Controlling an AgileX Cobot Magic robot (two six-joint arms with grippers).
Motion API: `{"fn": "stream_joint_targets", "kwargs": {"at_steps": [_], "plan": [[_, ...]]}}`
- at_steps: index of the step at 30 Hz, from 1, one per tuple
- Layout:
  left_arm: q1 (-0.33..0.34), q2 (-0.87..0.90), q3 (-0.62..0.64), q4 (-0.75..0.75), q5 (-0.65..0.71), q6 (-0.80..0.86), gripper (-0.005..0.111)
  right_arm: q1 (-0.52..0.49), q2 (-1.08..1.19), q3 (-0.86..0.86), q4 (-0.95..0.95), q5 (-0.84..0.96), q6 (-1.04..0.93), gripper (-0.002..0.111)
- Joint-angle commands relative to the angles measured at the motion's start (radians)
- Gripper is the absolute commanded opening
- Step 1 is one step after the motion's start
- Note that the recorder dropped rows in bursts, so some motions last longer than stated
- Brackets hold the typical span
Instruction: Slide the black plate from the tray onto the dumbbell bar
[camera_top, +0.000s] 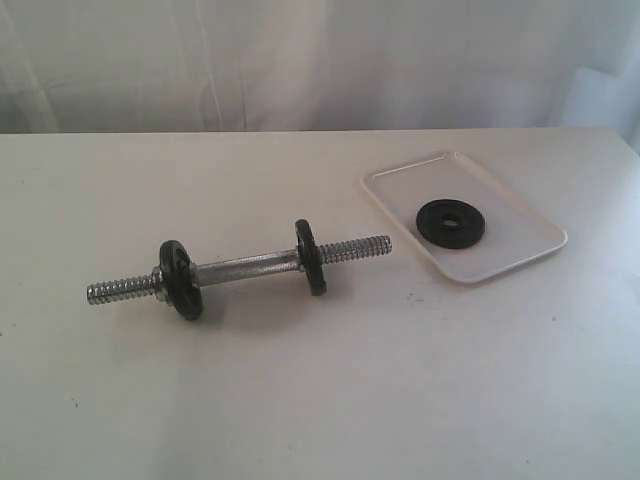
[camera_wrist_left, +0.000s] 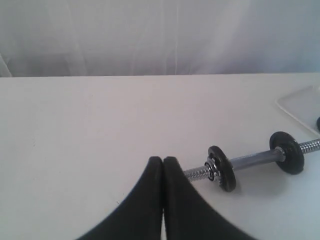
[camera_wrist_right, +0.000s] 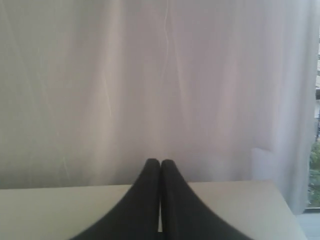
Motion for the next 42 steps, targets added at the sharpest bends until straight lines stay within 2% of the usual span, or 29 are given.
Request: {"fn": "stream_joint_targets", "kwargs": {"at_steps": [1,6,13,22,26,34,37,42], "plan": [[0.002,0.102,-0.032,-0.011,0.022,0.022,0.0,-0.001,0.091,-0.11,-0.083,0.087,-0.012,0.0],[0.0,0.22,-0.042,-0.018,-0.022,0.026,0.0,-0.001,0.211,-0.183,-0.089,0.121,-0.012,0.0],[0.0,0.409,-0.042,-0.018,-0.043,0.064,0.0,0.001,0.388,-0.261,-0.089,0.267,-0.06,0.0],[0.0,0.605,-0.042,-0.04,-0.043,0.111,0.0,0.001,0.497,-0.261,-0.089,0.262,-0.082,0.0],[0.0,0.653,-0.042,-0.072,-0.063,0.13,0.0,0.001,0.515,-0.261,-0.089,0.232,-0.082,0.0],[0.0,0.751,-0.042,-0.259,-0.079,0.339,0.0,0.001,0.538,-0.244,-0.089,0.196,-0.082,0.0],[0.0,0.785,-0.042,-0.298,-0.079,0.387,0.009,0.001,0.538,-0.208,-0.089,0.151,-0.082,0.0],[0.0,0.839,-0.069,-0.315,-0.077,0.387,0.033,0.001,0.552,-0.164,-0.089,0.126,-0.082,0.0]]}}
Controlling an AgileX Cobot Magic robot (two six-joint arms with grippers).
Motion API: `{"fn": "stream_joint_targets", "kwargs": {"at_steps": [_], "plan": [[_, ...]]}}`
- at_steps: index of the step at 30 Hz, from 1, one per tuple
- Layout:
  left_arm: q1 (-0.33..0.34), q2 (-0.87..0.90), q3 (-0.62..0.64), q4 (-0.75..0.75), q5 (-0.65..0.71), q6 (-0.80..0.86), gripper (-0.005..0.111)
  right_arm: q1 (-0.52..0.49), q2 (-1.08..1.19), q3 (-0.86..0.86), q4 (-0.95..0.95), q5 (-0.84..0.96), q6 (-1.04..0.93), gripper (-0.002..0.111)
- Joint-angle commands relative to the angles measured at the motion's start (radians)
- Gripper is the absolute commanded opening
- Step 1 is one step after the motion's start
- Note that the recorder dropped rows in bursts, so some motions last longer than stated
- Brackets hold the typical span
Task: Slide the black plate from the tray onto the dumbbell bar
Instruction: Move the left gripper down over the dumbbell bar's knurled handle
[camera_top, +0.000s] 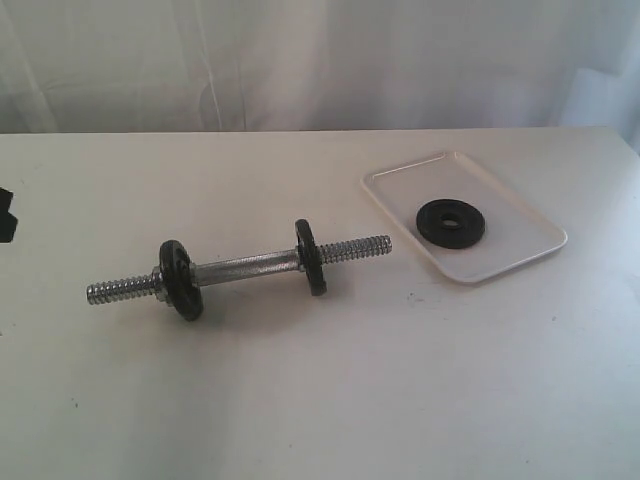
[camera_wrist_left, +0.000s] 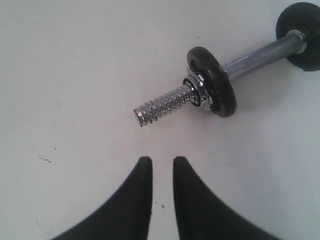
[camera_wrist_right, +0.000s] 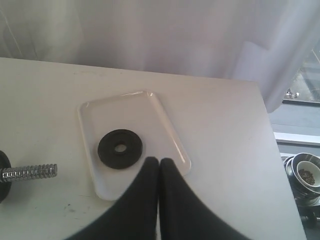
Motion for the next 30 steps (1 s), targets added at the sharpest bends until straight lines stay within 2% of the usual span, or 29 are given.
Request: {"fn": "stream_joint_targets", "kwargs": {"at_steps": [1,8,17,23,30], "plan": [[0.0,0.041,-0.039,-0.052,0.014,0.012,0.036,0.001,0.023,0.027,-0.01,-0.032,-0.009,0.0],[0.0,0.108,-0.112,-0.185,0.069,0.188,0.037,0.001,0.066,0.036,-0.01,-0.036,-0.009,0.0],[0.0,0.229,-0.223,-0.217,0.18,0.165,0.037,0.001,0.128,0.036,-0.01,-0.06,-0.009,0.0],[-0.003,0.305,-0.263,-0.226,0.185,0.168,0.037,0.001,0.159,0.036,-0.004,-0.071,-0.009,0.0],[-0.051,0.368,-0.275,-0.226,0.131,0.231,0.037,0.001,0.171,0.036,-0.004,-0.074,-0.009,0.0]]}}
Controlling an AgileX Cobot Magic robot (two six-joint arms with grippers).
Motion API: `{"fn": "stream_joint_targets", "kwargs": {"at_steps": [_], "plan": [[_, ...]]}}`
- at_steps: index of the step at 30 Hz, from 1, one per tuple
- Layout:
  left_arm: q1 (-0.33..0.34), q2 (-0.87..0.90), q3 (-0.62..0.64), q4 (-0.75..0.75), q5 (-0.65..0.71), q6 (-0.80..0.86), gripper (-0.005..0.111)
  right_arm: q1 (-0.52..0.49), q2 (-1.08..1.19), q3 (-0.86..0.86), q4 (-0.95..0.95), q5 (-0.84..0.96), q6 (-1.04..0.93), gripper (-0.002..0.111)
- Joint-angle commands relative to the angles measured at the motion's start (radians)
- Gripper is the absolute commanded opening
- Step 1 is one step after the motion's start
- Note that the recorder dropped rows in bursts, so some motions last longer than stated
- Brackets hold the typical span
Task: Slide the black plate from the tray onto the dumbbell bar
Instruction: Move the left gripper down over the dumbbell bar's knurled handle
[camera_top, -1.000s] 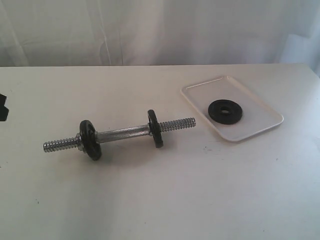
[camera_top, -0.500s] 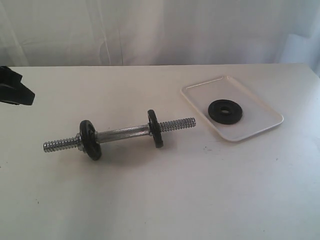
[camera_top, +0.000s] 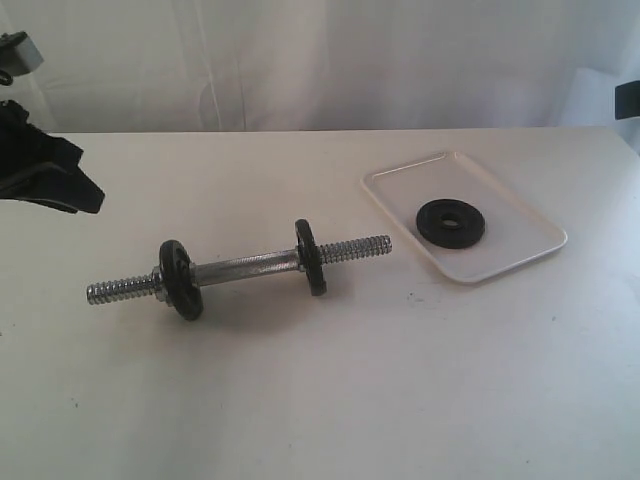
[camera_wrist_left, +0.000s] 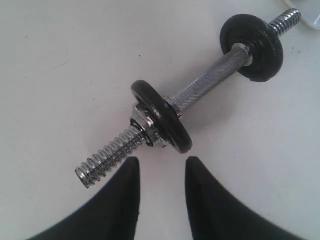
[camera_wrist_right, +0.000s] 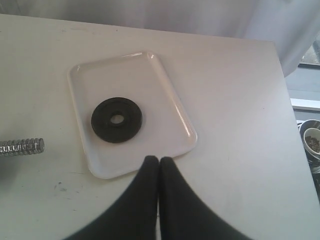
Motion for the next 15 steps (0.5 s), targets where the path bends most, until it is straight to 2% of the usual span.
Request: {"fn": "stream_joint_targets", "kwargs": {"at_steps": [1,6,13,15], "plan": [[-0.028,0.035,-0.02,-0.017,0.007,0.024,0.037,0.001,0.004,0.002,0.0,-0.014,-0.009,0.0],[-0.028,0.101,-0.113,-0.017,0.138,0.008,0.037,0.001,0.004,0.002,0.0,-0.014,-0.009,0.0],[-0.031,0.234,-0.292,-0.047,0.2,0.011,0.037,0.001,0.004,0.002,0.0,-0.008,-0.009,0.0],[-0.056,0.277,-0.333,-0.042,0.192,0.011,0.038,0.001,0.004,0.002,0.0,-0.006,-0.009,0.0]]}}
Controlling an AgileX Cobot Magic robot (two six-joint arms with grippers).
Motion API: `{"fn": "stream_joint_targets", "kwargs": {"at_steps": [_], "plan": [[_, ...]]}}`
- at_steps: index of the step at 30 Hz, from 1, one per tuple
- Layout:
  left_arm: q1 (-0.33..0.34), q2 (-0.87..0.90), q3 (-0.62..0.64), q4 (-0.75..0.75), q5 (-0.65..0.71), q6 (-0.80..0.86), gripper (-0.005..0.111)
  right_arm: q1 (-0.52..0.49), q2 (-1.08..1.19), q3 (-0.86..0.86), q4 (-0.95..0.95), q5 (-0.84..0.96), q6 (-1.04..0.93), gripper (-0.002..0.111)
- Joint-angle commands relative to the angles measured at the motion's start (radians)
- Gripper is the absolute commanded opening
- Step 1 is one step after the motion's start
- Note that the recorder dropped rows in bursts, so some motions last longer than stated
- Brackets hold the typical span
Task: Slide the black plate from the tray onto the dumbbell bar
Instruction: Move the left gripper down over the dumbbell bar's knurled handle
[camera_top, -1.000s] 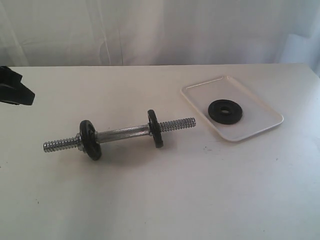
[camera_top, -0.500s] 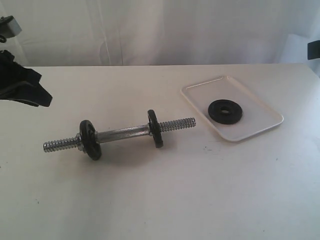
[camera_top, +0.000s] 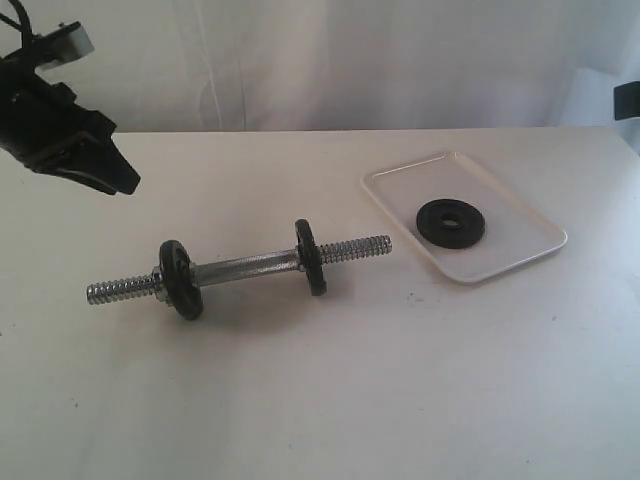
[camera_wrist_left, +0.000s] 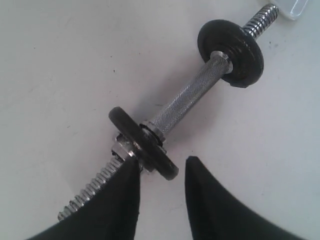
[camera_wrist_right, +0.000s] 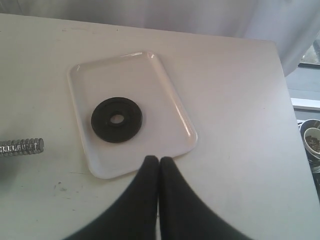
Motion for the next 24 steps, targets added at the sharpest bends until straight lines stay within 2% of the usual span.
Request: {"fn": "stream_joint_targets", "kwargs": {"at_steps": [1,3,4,8,13,14,24], "plan": [[-0.049,0.076,-0.082,-0.011,0.018,-0.003,0.043,0.001,0.002,0.002,0.0,-0.004,-0.009,0.0],[-0.075,0.114,-0.12,0.002,0.007,0.006,0.056,0.001,0.002,0.002,-0.006,-0.002,-0.009,0.0],[-0.085,0.129,-0.13,0.0,0.005,0.02,0.059,0.001,0.002,0.002,-0.006,0.0,-0.009,0.0],[-0.146,0.198,-0.155,-0.002,0.014,0.165,0.057,0.001,0.002,0.002,-0.006,0.006,-0.009,0.0],[-0.208,0.227,-0.155,-0.005,0.003,0.268,0.057,0.001,0.002,0.002,-0.006,0.011,-0.009,0.0],[-0.21,0.233,-0.155,-0.017,-0.005,0.315,0.057,0.001,0.002,0.002,-0.006,0.011,-0.009,0.0],[-0.21,0.301,-0.155,-0.084,0.015,0.408,0.057,0.001,0.002,0.002,-0.006,0.019,-0.009,0.0]]}}
